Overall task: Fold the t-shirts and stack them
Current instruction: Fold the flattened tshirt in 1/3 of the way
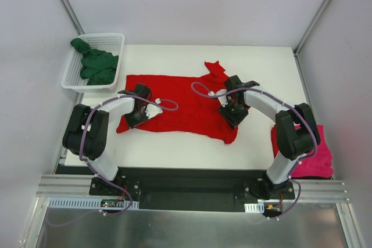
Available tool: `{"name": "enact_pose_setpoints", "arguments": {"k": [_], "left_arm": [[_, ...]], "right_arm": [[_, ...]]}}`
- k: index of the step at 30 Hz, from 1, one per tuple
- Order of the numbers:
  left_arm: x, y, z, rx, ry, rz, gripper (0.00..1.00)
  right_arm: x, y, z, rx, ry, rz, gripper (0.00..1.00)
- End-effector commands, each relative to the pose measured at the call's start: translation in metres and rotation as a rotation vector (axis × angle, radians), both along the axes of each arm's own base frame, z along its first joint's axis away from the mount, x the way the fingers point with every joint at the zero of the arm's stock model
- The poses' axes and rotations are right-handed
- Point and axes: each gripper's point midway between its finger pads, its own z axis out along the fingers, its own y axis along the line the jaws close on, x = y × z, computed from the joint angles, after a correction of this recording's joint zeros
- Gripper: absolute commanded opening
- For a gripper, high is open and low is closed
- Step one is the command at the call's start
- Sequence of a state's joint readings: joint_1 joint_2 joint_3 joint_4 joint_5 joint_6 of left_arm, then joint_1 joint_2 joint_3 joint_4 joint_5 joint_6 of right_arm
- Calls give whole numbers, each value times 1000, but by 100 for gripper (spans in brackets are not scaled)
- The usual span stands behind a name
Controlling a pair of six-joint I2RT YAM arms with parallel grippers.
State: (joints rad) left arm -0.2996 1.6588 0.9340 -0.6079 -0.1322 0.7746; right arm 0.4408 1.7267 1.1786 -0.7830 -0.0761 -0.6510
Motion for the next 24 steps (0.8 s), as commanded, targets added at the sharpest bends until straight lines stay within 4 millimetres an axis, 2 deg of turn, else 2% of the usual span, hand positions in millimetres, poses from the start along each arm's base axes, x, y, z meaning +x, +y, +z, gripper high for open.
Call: {"name": "enact_pose_setpoints", "arguments": {"k": [1,5,12,16,18,19,20,24], "left_arm": [[-29,12,-9,25,108,32,0],[-26,11,-8,24,103,32,0],[-26,13,-8,32,102,22,0],[-24,11,-7,28,100,22,0],[-23,11,-7,28,100,26,0],[-22,11,-7,27,97,25,0],[-22,10,-6,26,96,25,0],[-21,11,-6,29,92,20,0]], "right_arm": [[6,-10,7,-42,-56,-12,45],[-5,-2,-2,-1,15,-5,45],[-18,11,6,73,84,23,45],[-23,12,8,80,123,37,44],[-25,9,8,62,133,38,32],[-23,7,9,51,124,39,12],[-23,3,10,30,118,38,1],[-18,-10,17,-25,75,53,1]]}}
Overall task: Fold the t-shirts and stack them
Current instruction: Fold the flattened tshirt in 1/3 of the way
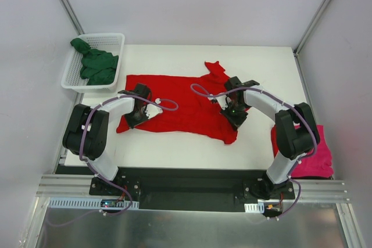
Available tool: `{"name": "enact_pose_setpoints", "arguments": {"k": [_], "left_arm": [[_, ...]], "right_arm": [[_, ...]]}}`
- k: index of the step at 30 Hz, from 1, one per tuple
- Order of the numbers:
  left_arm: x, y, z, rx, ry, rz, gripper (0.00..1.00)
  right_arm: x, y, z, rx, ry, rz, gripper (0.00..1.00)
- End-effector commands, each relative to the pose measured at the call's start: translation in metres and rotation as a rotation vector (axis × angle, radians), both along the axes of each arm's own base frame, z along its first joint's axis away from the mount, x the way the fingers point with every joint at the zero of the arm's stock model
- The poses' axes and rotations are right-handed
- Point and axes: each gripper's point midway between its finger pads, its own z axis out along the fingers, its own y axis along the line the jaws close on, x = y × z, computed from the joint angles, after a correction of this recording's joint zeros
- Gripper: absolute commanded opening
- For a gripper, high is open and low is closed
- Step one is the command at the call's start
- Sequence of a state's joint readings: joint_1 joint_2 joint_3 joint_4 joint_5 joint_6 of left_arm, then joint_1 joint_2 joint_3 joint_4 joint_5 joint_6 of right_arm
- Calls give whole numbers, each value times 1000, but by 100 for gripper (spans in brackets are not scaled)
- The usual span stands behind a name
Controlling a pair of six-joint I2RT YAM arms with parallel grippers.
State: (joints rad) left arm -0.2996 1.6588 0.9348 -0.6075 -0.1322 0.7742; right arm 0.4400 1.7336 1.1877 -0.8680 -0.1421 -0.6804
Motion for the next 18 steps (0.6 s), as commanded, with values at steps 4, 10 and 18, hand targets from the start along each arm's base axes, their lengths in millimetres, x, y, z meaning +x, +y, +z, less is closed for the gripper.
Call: {"name": "enact_pose_setpoints", "arguments": {"k": [4,10,18], "left_arm": [[-25,12,-9,34,106,22,0],[-24,11,-13,31,117,32,0],[-22,10,-12,31,111,29,0]], "right_arm": [[5,-26,26,-84,-37,28,1],[2,-46,32,-113,-22,25,1],[-4,-65,24,-147,2,66,1]]}}
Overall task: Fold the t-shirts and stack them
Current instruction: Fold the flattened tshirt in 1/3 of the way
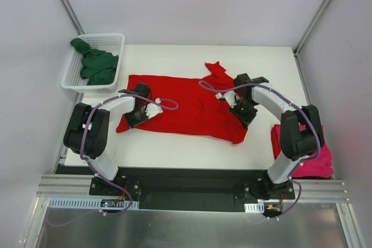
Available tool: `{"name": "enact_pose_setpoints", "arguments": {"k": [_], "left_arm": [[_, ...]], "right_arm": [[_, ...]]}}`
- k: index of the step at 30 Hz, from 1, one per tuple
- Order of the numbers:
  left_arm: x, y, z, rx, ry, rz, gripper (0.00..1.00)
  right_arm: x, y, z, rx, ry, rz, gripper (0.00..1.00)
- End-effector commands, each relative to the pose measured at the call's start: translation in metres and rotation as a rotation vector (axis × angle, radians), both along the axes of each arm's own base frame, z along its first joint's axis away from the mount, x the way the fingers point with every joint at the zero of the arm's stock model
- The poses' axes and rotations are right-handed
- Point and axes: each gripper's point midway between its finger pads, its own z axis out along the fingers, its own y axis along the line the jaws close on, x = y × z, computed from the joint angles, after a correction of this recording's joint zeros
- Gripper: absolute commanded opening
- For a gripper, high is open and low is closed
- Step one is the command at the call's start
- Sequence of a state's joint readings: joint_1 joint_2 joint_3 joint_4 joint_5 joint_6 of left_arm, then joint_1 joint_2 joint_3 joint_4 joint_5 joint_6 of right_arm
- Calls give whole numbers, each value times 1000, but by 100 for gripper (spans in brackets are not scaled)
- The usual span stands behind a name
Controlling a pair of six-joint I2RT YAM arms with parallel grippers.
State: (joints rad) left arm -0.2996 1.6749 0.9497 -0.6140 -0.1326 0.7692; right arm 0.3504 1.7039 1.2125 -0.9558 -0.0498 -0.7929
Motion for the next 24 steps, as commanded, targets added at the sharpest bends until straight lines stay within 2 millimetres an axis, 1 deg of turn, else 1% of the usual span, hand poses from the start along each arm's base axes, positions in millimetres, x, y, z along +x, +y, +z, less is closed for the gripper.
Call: {"name": "enact_pose_setpoints", "arguments": {"k": [1,6,7,8,21,24], "left_arm": [[-24,11,-12,29,106,24,0],[-26,13,-11,33,107,20,0],[-27,13,-11,34,105,20,0],[-26,13,-11,35,103,17,0],[-33,18,-12,52,113,-9,0],[-34,19,-13,54,115,-12,0]], "right_arm": [[-12,-21,8,-54,24,51,1],[-9,-26,4,-53,25,66,1],[-6,-26,3,-51,16,69,1],[-3,-34,2,-90,10,71,1],[9,-56,-9,-143,-9,80,1],[15,-63,-11,-165,-30,81,1]]}}
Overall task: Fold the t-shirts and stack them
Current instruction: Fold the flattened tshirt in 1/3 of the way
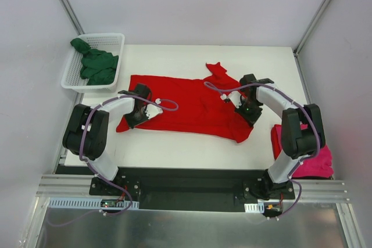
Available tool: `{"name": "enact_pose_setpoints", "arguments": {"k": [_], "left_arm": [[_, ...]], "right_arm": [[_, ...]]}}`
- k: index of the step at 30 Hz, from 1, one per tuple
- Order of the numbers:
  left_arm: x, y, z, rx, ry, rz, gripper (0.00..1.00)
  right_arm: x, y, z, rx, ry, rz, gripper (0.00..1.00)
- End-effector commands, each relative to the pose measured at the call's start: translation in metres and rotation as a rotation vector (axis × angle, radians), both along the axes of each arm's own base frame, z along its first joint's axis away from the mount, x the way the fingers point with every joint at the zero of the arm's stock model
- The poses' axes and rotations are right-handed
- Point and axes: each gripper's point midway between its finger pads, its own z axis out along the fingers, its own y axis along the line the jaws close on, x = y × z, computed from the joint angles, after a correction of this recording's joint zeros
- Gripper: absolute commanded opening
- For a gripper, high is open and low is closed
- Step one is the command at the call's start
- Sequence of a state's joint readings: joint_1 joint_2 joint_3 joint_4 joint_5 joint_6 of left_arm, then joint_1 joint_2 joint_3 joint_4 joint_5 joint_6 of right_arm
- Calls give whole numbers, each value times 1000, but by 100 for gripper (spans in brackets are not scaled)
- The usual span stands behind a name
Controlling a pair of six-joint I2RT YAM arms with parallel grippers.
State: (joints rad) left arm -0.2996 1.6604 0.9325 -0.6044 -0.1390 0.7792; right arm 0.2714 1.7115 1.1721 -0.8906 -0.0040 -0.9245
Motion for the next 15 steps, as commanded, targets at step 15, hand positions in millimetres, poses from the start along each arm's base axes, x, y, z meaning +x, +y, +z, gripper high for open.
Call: {"name": "enact_pose_setpoints", "arguments": {"k": [15], "left_arm": [[-36,20,-14,54,121,-23,0]], "right_arm": [[26,-54,2,-228,-78,4,1]]}}
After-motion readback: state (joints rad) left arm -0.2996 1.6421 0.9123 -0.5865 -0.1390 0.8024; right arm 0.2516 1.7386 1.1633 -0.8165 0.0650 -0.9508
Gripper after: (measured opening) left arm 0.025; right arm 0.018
